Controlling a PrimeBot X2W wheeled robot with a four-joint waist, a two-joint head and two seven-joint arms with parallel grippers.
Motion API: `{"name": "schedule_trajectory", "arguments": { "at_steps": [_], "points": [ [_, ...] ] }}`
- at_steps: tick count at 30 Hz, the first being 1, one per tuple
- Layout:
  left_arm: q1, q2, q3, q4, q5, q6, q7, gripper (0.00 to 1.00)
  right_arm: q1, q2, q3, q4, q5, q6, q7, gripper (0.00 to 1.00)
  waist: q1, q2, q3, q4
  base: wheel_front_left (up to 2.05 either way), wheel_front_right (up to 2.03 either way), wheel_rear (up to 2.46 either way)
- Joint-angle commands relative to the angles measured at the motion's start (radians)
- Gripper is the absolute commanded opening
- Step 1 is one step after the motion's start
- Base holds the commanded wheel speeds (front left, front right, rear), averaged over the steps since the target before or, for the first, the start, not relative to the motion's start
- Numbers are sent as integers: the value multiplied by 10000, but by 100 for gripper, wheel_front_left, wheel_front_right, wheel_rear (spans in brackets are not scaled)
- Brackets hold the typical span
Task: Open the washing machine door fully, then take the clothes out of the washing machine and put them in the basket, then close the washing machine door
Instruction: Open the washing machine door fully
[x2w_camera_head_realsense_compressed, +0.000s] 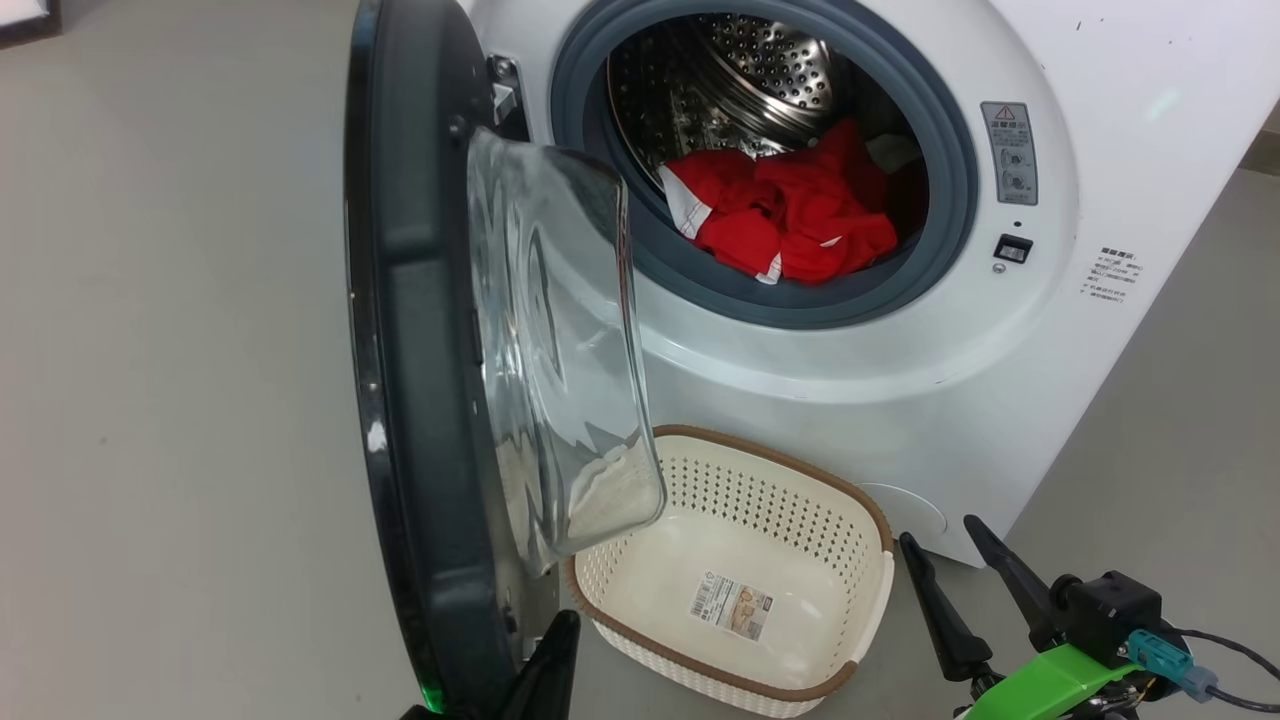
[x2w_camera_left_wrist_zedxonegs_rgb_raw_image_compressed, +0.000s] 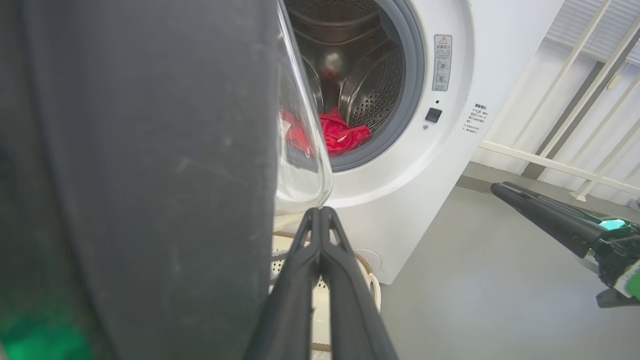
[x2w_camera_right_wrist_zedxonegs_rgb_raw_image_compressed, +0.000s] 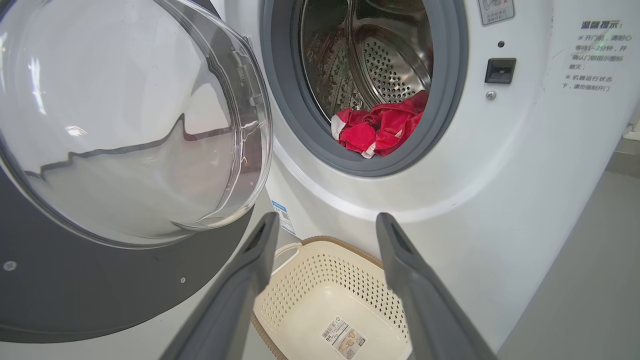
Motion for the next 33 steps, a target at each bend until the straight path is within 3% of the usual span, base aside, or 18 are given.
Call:
{"name": "schedule_trajectory", "arguments": {
  "at_steps": [1,16,33],
  "points": [
    [-163,71,492,-336,29,218,12,0,-339,-109,195,-217,-31,2,-93,100,0,0,2,19,0,0,0],
    [144,308,1156,-929,-83,1174,486,0,-378,-127,198,-223,-23,2,-93,100,0,0,50,138,0,0,0],
    [236,788,2148,-944,-444,1725,467,0,-407,-156,232,-239,-18,2,-93,100,0,0,112,215,0,0,0]
  ]
}}
